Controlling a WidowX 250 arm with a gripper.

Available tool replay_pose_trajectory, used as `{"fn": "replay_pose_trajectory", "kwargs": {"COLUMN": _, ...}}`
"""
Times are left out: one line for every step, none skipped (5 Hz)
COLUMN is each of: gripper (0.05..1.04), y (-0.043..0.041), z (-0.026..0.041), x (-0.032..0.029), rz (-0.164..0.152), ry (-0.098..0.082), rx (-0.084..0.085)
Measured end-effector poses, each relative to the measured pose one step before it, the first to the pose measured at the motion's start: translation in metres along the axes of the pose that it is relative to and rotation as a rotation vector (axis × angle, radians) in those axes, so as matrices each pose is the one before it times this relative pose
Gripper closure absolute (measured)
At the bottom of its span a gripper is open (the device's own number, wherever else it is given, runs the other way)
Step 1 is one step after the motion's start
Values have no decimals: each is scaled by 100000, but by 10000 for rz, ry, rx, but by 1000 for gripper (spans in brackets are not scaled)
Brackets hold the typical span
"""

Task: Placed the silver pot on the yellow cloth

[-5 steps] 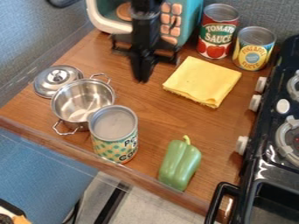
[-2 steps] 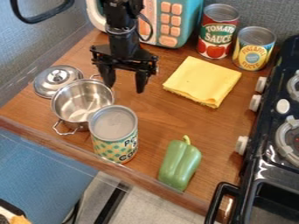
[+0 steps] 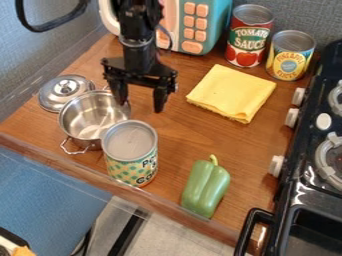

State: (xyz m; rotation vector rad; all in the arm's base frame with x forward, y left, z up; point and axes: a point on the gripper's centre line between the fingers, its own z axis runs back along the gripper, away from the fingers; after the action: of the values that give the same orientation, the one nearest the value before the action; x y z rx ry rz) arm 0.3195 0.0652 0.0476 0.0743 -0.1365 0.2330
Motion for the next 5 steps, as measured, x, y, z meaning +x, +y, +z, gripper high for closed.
{"fn": "replay_pose_trajectory", "kwargs": {"gripper": 84, "y": 1458, "z": -811, "x": -1591, "rz": 360, "ry": 573, "rx": 391}}
{"fn": "replay_pose_trajectory", "kwargs": {"gripper": 139, "y": 36, "z": -724, "x": -305, "rz": 124, "ry": 256, "rx": 46}}
{"fn": "replay_pose_trajectory", "kwargs": {"gripper": 433, "y": 289, "z": -1028, "x": -431, "rz": 246, "ry": 405, "rx": 236}}
{"fn": "replay_pose_trajectory", "kwargs": {"gripper": 741, "y": 75, "z": -40, "x": 11, "rz": 204, "ry": -5, "rx": 81}}
{"fn": "replay_pose_trajectory", "kwargs": {"gripper": 941, "y": 20, "z": 336, "x": 33, "rz": -36, "ry": -180, "rx": -36}}
